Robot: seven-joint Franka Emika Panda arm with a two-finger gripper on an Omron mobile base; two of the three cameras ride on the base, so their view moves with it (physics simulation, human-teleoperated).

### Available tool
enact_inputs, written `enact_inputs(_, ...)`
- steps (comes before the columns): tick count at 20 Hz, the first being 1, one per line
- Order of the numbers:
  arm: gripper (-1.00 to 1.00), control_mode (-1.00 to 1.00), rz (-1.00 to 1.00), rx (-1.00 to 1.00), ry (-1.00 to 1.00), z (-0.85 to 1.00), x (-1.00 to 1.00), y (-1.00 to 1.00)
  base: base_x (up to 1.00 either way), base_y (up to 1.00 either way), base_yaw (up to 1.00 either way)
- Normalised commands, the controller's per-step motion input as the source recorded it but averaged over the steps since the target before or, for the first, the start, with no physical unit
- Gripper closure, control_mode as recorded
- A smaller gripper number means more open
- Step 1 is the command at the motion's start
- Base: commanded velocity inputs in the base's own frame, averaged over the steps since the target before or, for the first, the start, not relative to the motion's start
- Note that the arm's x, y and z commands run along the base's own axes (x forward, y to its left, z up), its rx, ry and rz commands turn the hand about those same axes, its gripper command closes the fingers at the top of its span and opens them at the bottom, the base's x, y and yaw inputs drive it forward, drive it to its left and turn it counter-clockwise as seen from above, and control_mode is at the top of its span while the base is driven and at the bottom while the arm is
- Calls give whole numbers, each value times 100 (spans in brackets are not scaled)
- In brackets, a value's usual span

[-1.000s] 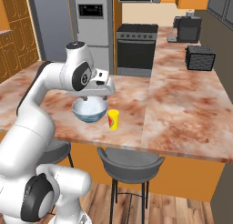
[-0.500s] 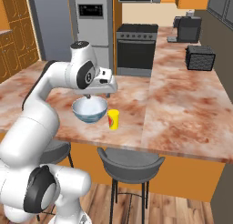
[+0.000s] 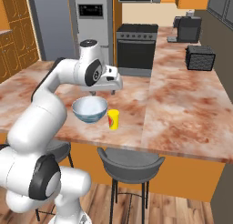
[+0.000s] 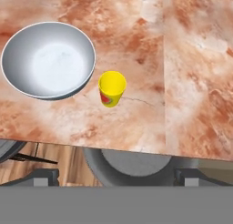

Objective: Place the cup inside the bowl on the dining table and move the bowl to any counter.

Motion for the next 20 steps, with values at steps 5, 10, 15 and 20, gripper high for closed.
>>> enact_inputs(5,-100,-100,4,3,0,0,19,-15,0,0,0)
enact_inputs(10,-100,-100,5,3,0,0,7,-9,0,0,0)
enact_inputs(15,-100,-100,6,2,0,0,0,-2,0,0,0)
enact_inputs(20,-100,-100,4,0,0,-1,10,0,0,0,0)
